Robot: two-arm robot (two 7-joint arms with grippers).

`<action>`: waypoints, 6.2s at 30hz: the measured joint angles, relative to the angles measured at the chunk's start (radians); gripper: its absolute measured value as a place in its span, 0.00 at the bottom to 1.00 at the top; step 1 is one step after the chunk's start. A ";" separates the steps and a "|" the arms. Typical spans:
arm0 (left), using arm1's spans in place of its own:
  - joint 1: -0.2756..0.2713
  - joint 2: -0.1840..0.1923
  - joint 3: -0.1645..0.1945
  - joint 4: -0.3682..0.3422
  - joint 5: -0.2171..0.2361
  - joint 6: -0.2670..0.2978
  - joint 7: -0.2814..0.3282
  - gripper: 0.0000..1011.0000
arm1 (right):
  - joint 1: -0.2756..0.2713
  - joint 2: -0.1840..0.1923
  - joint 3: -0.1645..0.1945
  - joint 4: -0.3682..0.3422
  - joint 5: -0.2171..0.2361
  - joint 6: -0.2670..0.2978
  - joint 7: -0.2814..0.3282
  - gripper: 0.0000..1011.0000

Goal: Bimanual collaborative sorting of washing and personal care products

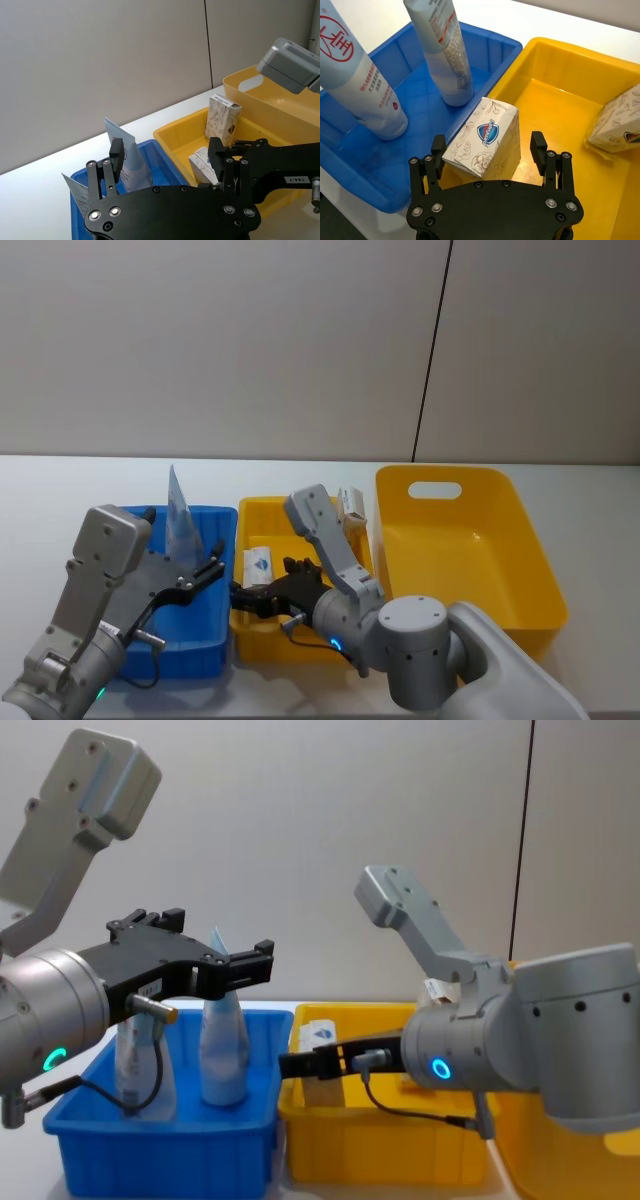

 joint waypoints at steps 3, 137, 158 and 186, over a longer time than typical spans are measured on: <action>0.000 0.000 0.000 0.000 0.000 0.000 0.000 0.99 | -0.001 -0.001 0.002 0.001 -0.002 0.001 -0.003 0.99; -0.001 0.000 -0.002 -0.002 0.003 0.000 0.000 0.99 | -0.194 0.353 0.380 -0.611 0.009 0.381 -0.003 0.99; 0.008 -0.036 -0.082 -0.005 0.041 0.012 0.118 0.99 | -0.196 0.355 0.382 -0.611 0.009 0.382 -0.002 0.99; 0.030 -0.105 -0.111 0.139 0.002 -0.015 0.104 0.99 | -0.196 0.355 0.382 -0.611 0.009 0.382 -0.002 0.99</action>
